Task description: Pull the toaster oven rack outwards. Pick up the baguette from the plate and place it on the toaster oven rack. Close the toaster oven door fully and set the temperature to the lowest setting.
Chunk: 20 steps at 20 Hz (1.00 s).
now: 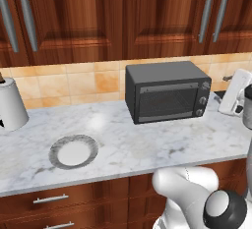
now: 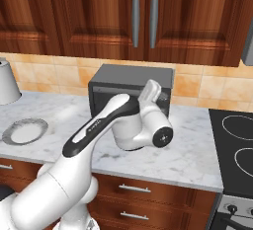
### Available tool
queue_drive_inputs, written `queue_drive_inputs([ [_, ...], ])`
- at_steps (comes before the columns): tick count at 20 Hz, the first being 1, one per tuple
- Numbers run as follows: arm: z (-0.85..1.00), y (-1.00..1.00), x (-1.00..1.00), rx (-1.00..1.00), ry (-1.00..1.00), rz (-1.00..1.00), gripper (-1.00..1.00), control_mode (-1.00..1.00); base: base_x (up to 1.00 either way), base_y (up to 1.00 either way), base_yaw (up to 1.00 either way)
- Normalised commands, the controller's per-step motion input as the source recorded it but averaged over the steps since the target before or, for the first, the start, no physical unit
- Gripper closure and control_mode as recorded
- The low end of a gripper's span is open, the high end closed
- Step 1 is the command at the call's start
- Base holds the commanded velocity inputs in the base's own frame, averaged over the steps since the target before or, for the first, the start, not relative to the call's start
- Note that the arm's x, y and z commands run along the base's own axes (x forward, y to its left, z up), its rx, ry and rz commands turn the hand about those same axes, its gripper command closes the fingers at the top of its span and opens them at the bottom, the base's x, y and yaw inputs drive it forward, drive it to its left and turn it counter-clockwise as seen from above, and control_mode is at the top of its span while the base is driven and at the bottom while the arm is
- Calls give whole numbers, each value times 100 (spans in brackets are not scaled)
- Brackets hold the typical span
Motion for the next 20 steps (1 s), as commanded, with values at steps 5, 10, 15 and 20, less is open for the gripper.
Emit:
queue_drive_inputs([
  [5,0,-37,10,11,2,-1,-100,-100,0,0,0],
  [10,0,-24,6,4,0,-1,-100,-100,0,0,0],
  [15,-1,-8,5,0,1,0,-100,-100,0,0,0],
  [20,-7,0,0,0,0,0,-100,-100,0,0,0],
])
